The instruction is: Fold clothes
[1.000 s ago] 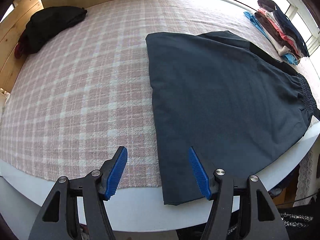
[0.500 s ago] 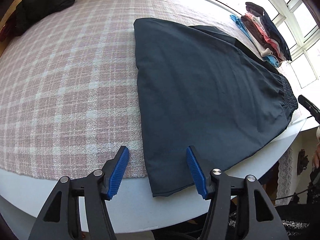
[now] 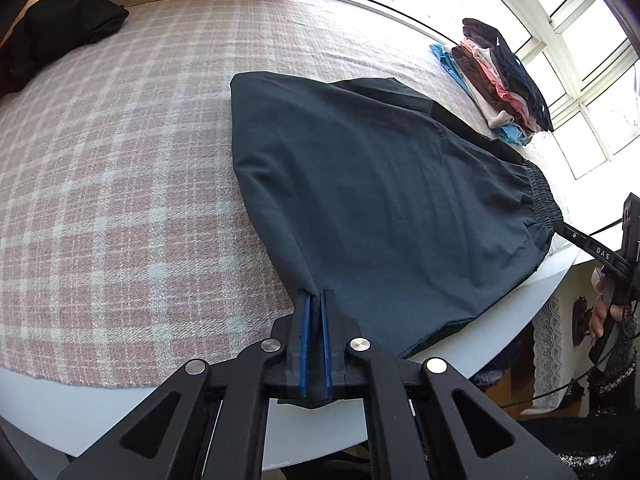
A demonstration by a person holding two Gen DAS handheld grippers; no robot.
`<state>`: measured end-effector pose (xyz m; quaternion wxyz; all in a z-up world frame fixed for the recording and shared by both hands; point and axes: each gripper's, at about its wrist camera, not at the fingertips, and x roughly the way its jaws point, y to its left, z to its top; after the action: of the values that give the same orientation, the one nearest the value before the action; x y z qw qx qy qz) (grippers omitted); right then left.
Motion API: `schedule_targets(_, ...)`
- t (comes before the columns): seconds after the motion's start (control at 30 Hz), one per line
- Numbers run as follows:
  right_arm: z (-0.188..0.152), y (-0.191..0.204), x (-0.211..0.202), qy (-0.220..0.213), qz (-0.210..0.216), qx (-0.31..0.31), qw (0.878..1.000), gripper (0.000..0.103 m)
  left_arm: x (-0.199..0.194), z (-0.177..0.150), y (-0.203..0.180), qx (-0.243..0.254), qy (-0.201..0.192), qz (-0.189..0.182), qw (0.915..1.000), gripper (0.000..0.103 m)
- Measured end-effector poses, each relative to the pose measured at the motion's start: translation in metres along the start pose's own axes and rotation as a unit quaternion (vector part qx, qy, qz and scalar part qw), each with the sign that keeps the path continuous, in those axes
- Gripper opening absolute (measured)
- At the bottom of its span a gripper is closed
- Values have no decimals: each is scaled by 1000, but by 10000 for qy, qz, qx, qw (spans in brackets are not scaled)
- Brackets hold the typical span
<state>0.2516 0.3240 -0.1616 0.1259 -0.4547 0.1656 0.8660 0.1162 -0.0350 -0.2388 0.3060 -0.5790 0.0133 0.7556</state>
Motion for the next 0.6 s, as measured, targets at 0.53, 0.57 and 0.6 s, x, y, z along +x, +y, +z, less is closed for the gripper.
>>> schedule_targets(0.53, 20, -42, -16, -177, 1278, 459, 9906, 38, -38, 99, -201, 1991, -676, -1075, 9717, 0)
schedule_targets(0.57, 20, -48, -16, -282, 1689, 666, 9830, 38, -41, 103, -226, 2295, -709, -1167, 9637, 0)
schedule_targets(0.6, 20, -48, -10, -273, 1961, 704, 9777, 38, -43, 108, -251, 2597, -741, -1258, 9546, 3)
